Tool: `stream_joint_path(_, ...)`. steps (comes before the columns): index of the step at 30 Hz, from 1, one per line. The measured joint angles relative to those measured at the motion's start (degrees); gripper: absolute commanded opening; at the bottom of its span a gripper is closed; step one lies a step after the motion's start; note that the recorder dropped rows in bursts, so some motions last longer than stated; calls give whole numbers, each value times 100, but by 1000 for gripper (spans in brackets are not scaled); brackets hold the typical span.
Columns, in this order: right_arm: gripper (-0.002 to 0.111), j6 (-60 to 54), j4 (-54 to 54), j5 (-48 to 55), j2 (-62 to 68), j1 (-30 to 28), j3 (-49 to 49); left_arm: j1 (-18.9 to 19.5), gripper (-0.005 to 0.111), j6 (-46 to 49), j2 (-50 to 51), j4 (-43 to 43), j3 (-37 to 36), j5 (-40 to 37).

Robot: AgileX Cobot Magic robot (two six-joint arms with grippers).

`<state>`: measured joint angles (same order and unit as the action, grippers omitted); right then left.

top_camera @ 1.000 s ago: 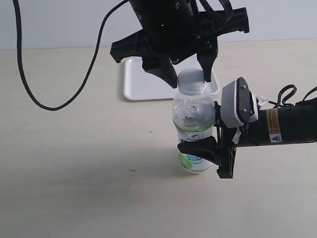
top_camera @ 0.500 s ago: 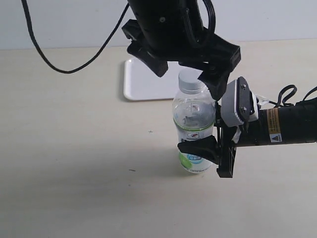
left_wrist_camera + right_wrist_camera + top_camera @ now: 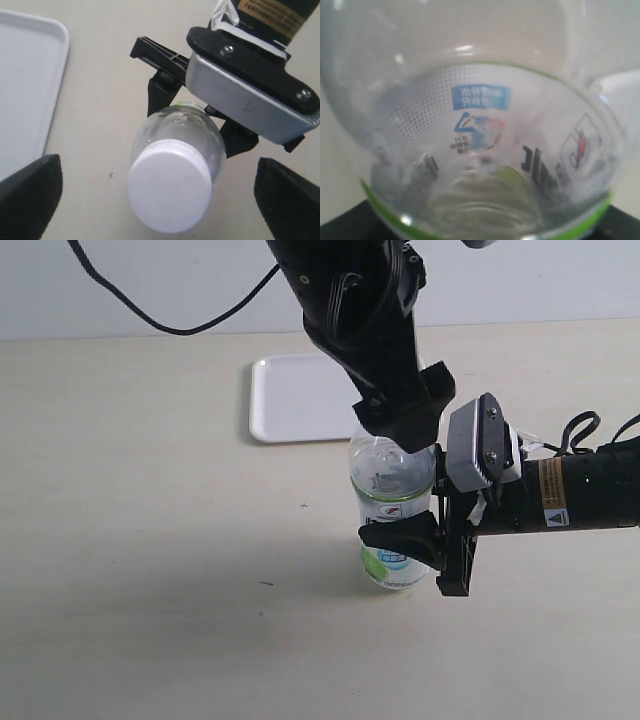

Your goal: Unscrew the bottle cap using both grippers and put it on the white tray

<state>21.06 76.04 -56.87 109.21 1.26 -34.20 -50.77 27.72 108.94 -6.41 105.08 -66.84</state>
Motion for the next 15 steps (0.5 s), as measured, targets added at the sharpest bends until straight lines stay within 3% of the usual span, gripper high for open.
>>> stream_joint_path(15,0,4,0,10,0,0,0,0,102,646,0,0,0,-49)
